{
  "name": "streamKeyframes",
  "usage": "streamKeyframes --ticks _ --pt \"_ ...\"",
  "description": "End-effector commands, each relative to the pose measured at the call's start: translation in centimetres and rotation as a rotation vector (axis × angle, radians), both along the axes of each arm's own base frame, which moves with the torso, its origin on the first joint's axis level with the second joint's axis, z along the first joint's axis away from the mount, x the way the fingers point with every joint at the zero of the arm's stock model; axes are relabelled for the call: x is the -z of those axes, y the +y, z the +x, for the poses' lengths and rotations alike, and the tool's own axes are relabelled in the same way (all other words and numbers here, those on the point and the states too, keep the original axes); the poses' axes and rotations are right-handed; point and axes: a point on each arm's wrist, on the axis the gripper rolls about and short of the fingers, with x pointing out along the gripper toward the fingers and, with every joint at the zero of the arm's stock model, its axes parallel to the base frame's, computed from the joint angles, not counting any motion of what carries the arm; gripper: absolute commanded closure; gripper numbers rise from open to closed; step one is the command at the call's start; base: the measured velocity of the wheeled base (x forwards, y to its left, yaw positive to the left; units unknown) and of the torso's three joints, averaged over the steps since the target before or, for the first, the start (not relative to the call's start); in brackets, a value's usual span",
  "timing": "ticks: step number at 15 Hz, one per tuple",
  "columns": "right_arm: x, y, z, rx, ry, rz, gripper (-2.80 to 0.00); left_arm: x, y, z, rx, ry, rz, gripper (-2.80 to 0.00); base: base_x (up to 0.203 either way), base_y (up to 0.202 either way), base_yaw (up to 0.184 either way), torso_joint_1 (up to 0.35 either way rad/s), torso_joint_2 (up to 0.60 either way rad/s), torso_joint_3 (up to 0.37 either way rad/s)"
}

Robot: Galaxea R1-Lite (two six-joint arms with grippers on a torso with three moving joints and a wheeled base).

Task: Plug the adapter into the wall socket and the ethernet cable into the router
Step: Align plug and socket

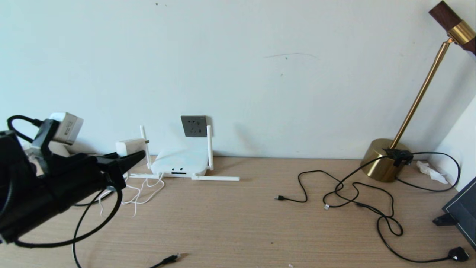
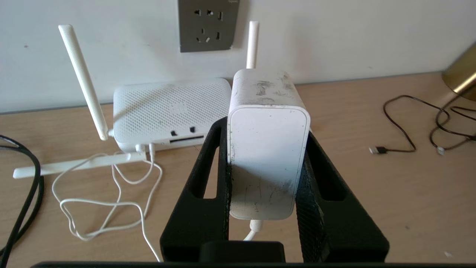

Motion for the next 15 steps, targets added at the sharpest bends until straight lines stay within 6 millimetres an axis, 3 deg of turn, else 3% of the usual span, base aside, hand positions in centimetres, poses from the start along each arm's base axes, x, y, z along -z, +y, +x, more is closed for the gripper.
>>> streamKeyframes --ticks 1,9,12,15 --pt "0.0 0.0 0.0 0.000 0.000 0.001 0.00 2.2 -0.1 2.9 -0.028 0.025 0.005 0.00 0.000 0.000 0.000 0.000 0.00 0.000" --pt "0.0 0.0 0.0 0.001 0.001 0.002 0.00 9.3 -0.8 10.8 -0.117 -0.115 0.055 0.00 0.000 0.000 0.000 0.000 0.00 0.000" --pt "0.0 0.0 0.0 0.001 0.000 0.002 0.00 10.1 -1.8 14.0 -0.136 -0.181 0.058 0.00 0.000 0.000 0.000 0.000 0.00 0.000" --pt "0.0 0.0 0.0 -0.001 -0.001 0.001 0.00 10.7 -3.8 15.7 -0.125 -0.210 0.051 0.00 0.000 0.000 0.000 0.000 0.00 0.000"
